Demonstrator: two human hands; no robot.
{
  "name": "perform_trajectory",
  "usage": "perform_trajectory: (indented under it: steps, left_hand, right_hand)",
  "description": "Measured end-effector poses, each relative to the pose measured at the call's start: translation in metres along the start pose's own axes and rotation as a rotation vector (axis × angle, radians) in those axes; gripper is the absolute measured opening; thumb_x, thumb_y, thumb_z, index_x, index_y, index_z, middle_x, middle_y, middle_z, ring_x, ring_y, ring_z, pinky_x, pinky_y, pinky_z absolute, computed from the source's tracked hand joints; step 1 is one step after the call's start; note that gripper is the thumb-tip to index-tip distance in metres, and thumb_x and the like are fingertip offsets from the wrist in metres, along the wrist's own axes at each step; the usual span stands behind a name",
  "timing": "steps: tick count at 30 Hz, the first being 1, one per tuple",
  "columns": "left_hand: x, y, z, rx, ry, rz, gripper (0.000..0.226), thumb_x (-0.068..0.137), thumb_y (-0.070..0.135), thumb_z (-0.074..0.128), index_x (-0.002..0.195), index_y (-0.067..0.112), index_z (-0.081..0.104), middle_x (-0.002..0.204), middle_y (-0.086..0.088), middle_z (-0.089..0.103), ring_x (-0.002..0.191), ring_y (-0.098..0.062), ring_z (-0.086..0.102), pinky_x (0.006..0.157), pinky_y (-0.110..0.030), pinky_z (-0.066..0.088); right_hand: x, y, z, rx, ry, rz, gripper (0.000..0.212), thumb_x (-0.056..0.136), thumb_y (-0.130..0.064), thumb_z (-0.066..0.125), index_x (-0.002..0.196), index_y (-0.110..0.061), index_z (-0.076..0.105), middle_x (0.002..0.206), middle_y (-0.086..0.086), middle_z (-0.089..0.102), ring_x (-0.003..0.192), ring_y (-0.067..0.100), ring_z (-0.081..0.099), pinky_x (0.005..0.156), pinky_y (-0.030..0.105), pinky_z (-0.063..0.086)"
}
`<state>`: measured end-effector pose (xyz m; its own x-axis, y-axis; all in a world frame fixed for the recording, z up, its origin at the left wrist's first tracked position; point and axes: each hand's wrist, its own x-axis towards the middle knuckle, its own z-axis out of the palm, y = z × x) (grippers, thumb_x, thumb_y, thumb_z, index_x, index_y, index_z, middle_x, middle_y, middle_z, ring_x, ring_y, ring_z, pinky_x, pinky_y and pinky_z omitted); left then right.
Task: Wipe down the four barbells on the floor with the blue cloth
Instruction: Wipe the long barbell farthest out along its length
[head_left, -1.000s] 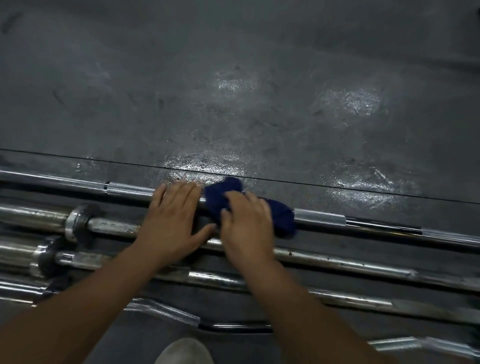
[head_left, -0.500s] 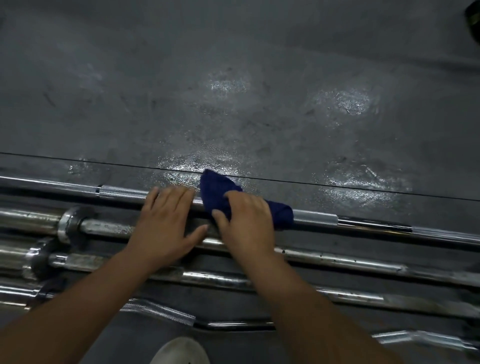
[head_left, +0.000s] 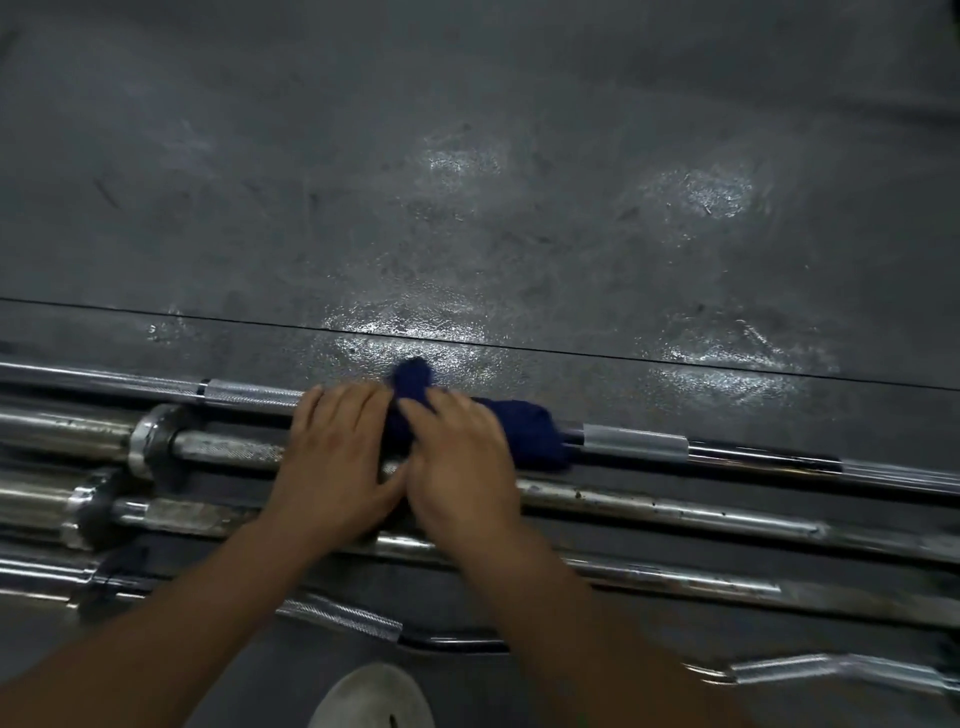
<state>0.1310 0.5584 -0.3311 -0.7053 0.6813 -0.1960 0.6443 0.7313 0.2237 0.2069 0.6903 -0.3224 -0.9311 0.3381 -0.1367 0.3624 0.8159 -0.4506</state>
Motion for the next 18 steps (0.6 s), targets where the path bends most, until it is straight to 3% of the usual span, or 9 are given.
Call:
perform_trajectory:
  steps: [3, 8, 10, 12, 15, 18]
  left_hand:
    - [-0.001, -0.009, -0.001, 0.018, -0.014, 0.049, 0.079, 0.085, 0.062, 0.041, 0.140, 0.004, 0.047, 0.142, -0.013, 0.051, 0.133, -0.031, 0.044, 0.118, -0.050, 0.023]
    - [-0.009, -0.012, -0.005, 0.004, -0.024, 0.060, 0.079, 0.089, 0.068, 0.037, 0.143, 0.011, 0.044, 0.145, -0.008, 0.048, 0.137, -0.028, 0.040, 0.118, -0.048, 0.024]
    - [-0.009, -0.010, -0.005, -0.004, -0.011, 0.051, 0.080, 0.089, 0.070, 0.036, 0.143, 0.011, 0.043, 0.145, -0.008, 0.047, 0.138, -0.028, 0.038, 0.119, -0.048, 0.023]
    - [-0.008, -0.008, -0.004, 0.022, -0.026, 0.052, 0.084, 0.090, 0.073, 0.031, 0.146, 0.011, 0.039, 0.149, -0.008, 0.044, 0.142, -0.028, 0.034, 0.120, -0.048, 0.020]
    - [-0.004, -0.010, 0.002, 0.066, -0.068, 0.055, 0.094, 0.090, 0.080, 0.017, 0.156, 0.013, 0.021, 0.162, -0.006, 0.024, 0.152, -0.023, 0.014, 0.122, -0.049, 0.011]
    - [0.011, -0.014, 0.002, 0.056, -0.071, 0.046, 0.098, 0.088, 0.083, 0.011, 0.159, 0.016, 0.008, 0.167, -0.004, 0.006, 0.153, -0.019, -0.003, 0.123, -0.046, 0.002]
  right_hand:
    - [0.000, 0.003, -0.002, -0.022, -0.079, -0.066, 0.050, 0.088, -0.022, 0.048, 0.139, -0.024, 0.050, 0.139, 0.002, 0.053, 0.133, 0.024, 0.042, 0.114, 0.043, 0.030]
    - [-0.030, 0.095, -0.037, -0.108, 0.002, 0.095, 0.041, 0.088, -0.021, 0.051, 0.128, -0.020, 0.058, 0.121, 0.002, 0.061, 0.114, 0.025, 0.055, 0.102, 0.041, 0.041]
    - [-0.041, 0.108, -0.047, -0.101, 0.019, 0.153, 0.041, 0.092, -0.025, 0.046, 0.131, -0.018, 0.058, 0.125, 0.002, 0.061, 0.122, 0.025, 0.053, 0.108, 0.040, 0.037]
    - [-0.044, 0.095, -0.043, -0.108, 0.011, 0.225, 0.048, 0.097, -0.037, 0.036, 0.139, -0.020, 0.051, 0.140, 0.004, 0.052, 0.138, 0.027, 0.038, 0.118, 0.042, 0.024]
    - [-0.038, 0.075, -0.030, -0.155, -0.023, 0.228, 0.058, 0.097, -0.050, 0.026, 0.148, -0.025, 0.039, 0.154, 0.001, 0.036, 0.147, 0.027, 0.017, 0.121, 0.045, 0.006]
    - [-0.011, 0.092, -0.039, -0.201, -0.077, 0.101, 0.058, 0.098, -0.050, 0.023, 0.147, -0.025, 0.040, 0.152, 0.000, 0.040, 0.144, 0.024, 0.027, 0.119, 0.045, 0.018]
